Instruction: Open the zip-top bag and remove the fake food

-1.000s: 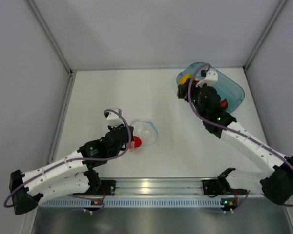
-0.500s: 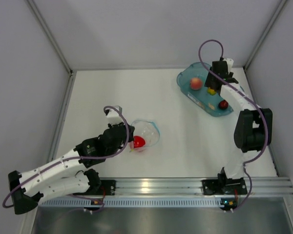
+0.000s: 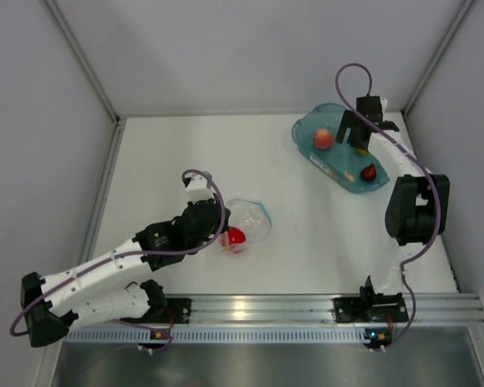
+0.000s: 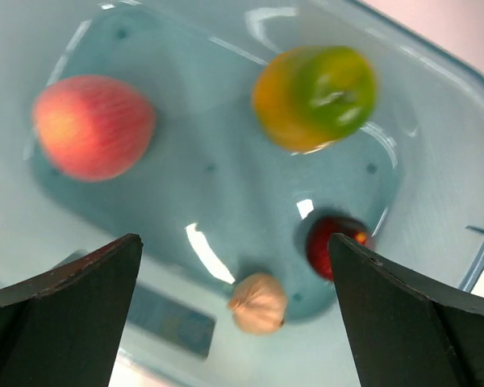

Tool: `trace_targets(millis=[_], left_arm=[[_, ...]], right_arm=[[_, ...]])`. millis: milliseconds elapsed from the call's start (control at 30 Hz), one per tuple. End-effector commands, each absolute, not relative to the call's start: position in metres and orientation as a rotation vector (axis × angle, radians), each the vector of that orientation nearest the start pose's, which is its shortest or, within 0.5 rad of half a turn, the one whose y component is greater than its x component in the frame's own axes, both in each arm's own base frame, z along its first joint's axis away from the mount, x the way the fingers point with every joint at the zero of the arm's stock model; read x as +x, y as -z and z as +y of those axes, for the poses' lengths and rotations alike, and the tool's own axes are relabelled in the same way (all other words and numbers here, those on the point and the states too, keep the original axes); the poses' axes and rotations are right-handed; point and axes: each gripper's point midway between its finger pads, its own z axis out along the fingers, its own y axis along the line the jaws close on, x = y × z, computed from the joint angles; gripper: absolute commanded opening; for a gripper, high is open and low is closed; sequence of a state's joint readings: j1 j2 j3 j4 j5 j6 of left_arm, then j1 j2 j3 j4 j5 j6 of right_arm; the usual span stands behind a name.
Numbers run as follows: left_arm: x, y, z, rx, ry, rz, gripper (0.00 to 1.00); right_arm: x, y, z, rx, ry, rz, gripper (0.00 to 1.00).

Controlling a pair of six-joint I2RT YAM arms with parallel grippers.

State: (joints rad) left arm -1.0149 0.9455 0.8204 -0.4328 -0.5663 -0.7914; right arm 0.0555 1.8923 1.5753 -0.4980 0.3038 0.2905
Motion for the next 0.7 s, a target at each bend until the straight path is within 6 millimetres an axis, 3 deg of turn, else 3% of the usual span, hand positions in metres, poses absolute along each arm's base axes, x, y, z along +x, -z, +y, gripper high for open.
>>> trace_targets(millis=[0, 67, 100, 167, 233, 467, 533, 667], left_arm=[[0.226, -0.23, -0.223, -0.193, 0.577, 2.018, 0.0], [0.229, -0.232, -0.22, -0.23, 0.566, 1.999, 0.0], [0.23, -0.233, -0.22, -0.254, 0.57, 1.994, 0.0], [0.232, -0.235, -0.217, -0.293, 0.569, 1.978, 0.0], [0.234, -0.236, -0.214, -0.322, 0.562, 1.963, 0.0], [0.239, -0.237, -0.208, -0.441, 0.575, 1.922, 0.0], [0.24, -0.234, -0.209, -0.452, 0.575, 1.922, 0.0], [0.243, -0.23, -0.213, -0.487, 0.585, 1.92, 0.0]], right_arm=[[0.48, -0.195, 0.014, 0.382, -0.062, 2.216, 0.99], [0.474, -0.216, 0.047, 0.309, -0.316, 2.166, 0.99], [0.465, -0.206, 0.058, 0.307, -0.388, 2.183, 0.94], [0.45, -0.224, 0.081, 0.292, -0.533, 2.143, 0.8], [0.434, -0.221, 0.094, 0.292, -0.563, 2.153, 0.76], [0.364, -0.255, 0.177, 0.104, -0.628, 2.111, 0.52], [0.35, -0.262, 0.192, 0.078, -0.641, 2.099, 0.51], [0.303, -0.274, 0.247, -0.082, -0.747, 2.081, 0.48]])
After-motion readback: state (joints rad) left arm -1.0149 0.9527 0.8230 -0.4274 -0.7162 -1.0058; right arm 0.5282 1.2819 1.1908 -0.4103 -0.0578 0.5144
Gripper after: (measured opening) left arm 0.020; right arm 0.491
